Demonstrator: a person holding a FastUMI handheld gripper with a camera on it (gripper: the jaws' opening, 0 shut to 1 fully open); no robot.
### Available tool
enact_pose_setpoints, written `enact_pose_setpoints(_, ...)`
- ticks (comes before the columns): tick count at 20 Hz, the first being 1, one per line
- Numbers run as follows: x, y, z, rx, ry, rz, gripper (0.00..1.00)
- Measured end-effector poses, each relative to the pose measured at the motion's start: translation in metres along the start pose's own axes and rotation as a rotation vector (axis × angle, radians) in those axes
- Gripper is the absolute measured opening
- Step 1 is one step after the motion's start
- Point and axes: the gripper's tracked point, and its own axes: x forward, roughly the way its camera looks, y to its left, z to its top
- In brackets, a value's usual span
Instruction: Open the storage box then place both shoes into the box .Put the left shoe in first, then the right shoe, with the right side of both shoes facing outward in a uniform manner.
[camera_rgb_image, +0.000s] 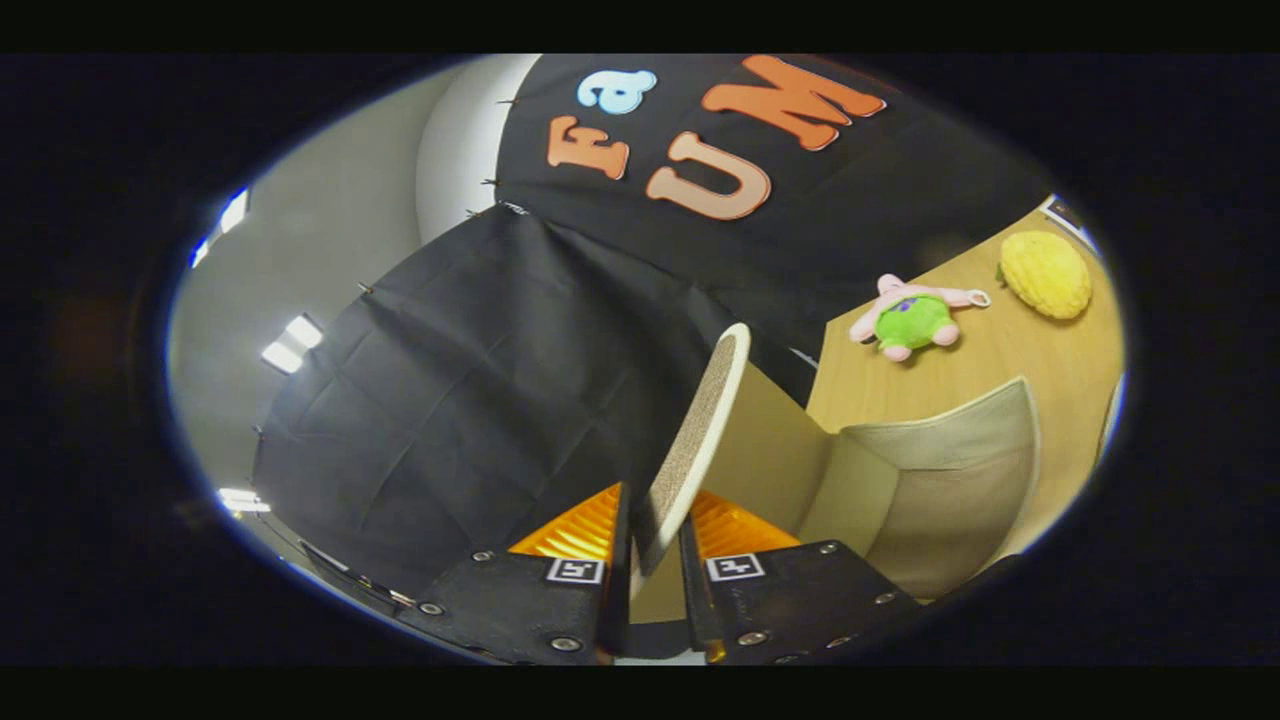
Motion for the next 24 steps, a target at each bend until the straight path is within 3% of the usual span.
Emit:
enact_pose_setpoints(6, 0.059, 0.009, -0.054, -0.044, 0.139, -0.040, 0.75)
enact_pose_setpoints(8, 0.060, 0.004, -0.059, -0.072, 0.143, -0.058, 0.84)
enact_pose_setpoints(12, 0.038, -0.025, -0.063, -0.201, 0.167, -0.156, 0.95)
enact_pose_setpoints(18, -0.042, -0.079, -0.020, -0.416, 0.069, -0.338, 0.97)
enact_pose_setpoints(24, -0.133, -0.156, 0.013, -0.420, 0.027, -0.510, 0.97)
